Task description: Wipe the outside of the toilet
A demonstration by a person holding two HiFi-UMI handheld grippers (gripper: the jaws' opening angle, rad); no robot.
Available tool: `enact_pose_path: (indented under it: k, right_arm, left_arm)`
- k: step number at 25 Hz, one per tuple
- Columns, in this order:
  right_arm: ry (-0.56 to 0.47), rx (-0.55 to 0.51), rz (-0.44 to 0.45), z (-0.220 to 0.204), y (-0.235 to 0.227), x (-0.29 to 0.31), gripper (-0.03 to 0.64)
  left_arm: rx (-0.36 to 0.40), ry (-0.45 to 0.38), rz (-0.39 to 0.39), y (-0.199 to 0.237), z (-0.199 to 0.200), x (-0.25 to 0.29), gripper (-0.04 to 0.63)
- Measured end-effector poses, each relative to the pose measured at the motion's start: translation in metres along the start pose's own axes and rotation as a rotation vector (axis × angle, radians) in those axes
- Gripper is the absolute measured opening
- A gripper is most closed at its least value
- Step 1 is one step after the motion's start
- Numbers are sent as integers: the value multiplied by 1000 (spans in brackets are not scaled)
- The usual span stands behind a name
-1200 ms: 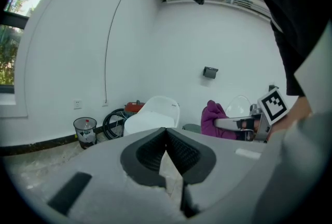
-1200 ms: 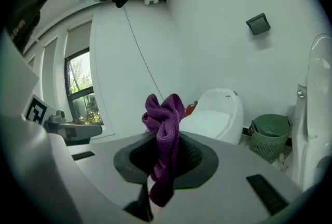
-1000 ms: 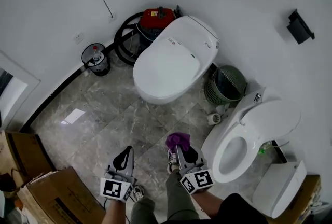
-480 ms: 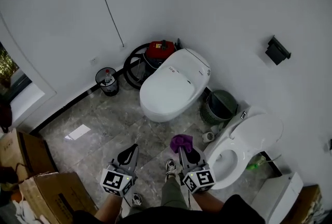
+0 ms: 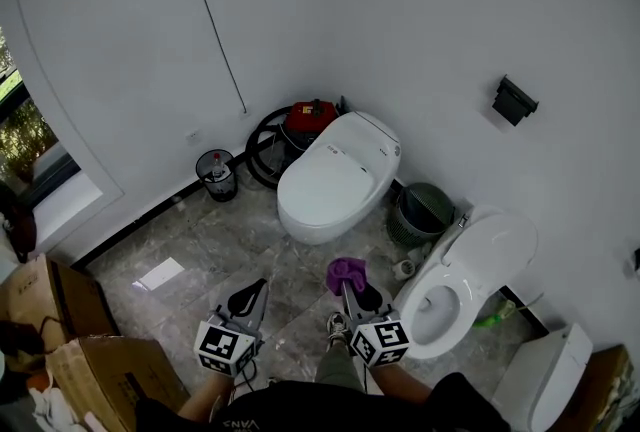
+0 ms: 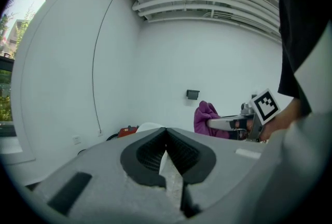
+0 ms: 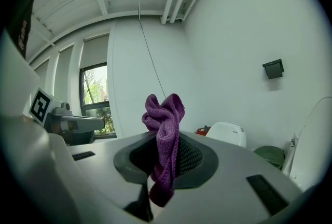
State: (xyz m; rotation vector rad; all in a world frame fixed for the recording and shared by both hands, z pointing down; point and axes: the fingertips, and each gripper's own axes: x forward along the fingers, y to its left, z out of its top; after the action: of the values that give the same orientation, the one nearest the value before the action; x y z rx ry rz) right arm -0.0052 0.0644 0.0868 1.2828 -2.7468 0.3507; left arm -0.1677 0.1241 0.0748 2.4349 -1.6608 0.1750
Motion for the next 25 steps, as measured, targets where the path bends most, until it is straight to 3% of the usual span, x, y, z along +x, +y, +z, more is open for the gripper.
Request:
enact_pose_path:
  k: [6, 10, 15, 25]
  right_arm:
    - [29, -18, 5, -2, 20, -6, 63]
    - [38, -32, 11, -5, 35, -7, 61]
    - [49, -41, 10, -8, 53, -7, 60]
    - [78, -58, 16, -12, 69, -7, 60]
  left_arm:
    - [17, -16, 39, 14, 7, -29, 0]
    - [5, 8, 37, 15, 6, -44, 2]
    - [18, -27, 37, 20, 9, -60, 2]
    - [-20, -29, 44, 29, 1, -85, 1]
